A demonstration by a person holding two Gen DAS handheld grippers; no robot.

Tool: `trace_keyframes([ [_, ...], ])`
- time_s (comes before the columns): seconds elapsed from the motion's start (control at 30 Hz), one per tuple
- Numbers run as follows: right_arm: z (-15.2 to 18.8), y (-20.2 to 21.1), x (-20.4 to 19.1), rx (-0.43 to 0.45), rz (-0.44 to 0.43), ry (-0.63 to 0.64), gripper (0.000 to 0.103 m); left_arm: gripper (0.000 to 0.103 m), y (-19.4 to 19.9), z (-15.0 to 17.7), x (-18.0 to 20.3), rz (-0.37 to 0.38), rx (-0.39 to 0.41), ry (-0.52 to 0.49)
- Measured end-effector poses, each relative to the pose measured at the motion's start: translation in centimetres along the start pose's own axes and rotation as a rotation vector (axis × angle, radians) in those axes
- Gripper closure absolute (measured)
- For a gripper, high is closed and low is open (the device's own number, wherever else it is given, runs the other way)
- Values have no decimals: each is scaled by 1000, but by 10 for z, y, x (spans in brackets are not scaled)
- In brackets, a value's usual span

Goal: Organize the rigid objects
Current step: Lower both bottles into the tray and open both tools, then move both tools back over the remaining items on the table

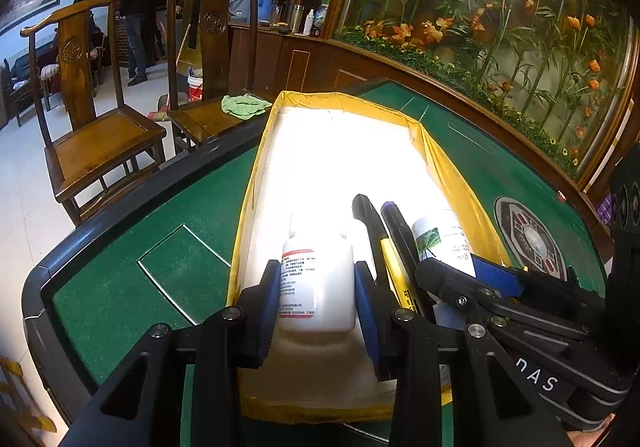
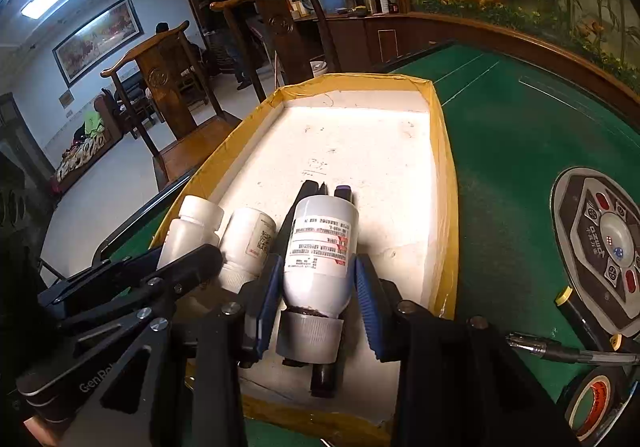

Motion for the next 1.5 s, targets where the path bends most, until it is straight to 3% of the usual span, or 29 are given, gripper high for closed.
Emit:
trace_keyframes([
  [0.23,0,2,1,4,1,-1,67,59,5,1,-2,4,-8,15],
  [0.5,-5,16,0,38,-31,-25,66,41,20,-5,-2,8,17,25],
  [0.63,-11,29,-4,73,-50,-30,60,40,28,-7,-3,8,27,29],
  [0.97,-11,77,3,152,-87,-76,59,40,48,-6,7,22,47,-2],
  [1.27,10,132,38,201,-98,-143,59,40,72,10,63,98,65,-158],
  [1.5,42,209,119,292,-2,-277,59,40,83,51,135,236,14,-336],
])
Point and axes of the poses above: each gripper's, at about its wrist camera, not at the fingertips, and y roughly against the way its jaws point, x to its right, z to its underside, the point moved 9 cm from there along -y, roughly the way its jaws point, and after that the axes turned 13 degrees about -z, right-handed, at the moved point
